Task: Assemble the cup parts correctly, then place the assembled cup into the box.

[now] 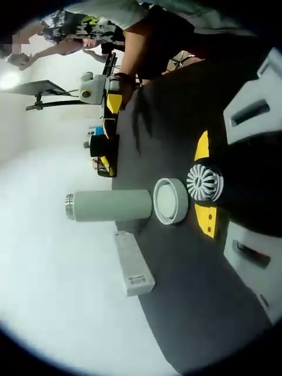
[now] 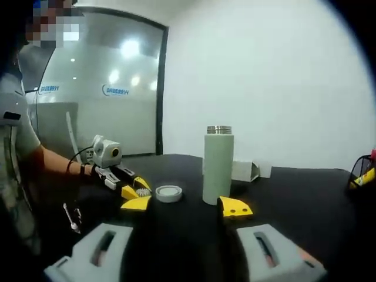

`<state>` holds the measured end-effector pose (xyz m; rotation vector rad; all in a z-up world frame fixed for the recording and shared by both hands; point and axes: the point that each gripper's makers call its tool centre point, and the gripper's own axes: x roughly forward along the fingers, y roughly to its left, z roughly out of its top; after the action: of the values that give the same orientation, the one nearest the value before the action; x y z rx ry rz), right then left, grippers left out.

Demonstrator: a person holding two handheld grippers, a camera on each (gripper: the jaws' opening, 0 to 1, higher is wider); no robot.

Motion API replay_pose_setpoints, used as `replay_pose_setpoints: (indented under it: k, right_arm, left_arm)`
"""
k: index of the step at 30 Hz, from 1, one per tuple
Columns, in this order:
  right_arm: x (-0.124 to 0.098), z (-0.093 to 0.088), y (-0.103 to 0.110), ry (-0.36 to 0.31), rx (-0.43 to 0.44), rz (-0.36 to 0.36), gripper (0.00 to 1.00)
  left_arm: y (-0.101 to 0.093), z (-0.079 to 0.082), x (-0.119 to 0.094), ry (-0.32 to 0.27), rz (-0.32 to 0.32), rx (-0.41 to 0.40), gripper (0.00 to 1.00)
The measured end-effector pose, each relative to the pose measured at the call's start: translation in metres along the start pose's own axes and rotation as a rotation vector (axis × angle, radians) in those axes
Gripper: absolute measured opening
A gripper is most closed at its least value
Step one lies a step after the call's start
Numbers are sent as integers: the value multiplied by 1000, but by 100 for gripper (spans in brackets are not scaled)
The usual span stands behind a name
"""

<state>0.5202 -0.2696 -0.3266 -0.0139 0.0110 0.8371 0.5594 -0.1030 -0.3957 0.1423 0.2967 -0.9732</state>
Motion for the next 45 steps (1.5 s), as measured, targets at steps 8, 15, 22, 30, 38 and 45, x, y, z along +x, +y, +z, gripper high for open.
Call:
replay_pose_setpoints:
  k: [8, 15, 22, 30, 38, 45]
  right_arm:
    - [-2, 10, 4, -16, -45, -5, 40]
    - [0, 44, 14, -49, -350, -71, 33]
    - [11, 74, 43, -105, -488, -46, 31]
    - [34, 89, 59, -122, -564, -2, 30]
    - [60, 83, 69, -128, -550, 37, 22]
    - [75, 86, 79, -140, -499, 68, 18]
  left_arm:
    - [-1, 44, -15, -177, -34, -206, 22]
    - [-3, 88, -30, -289, -144, -441, 22]
    - [-15, 121, -36, -381, -251, -681, 22]
    - [-20, 128, -39, -379, -289, -865, 21]
    - [-27, 129, -37, -294, -351, -1065, 21]
    - [-39, 132, -37, -234, -380, -1069, 21]
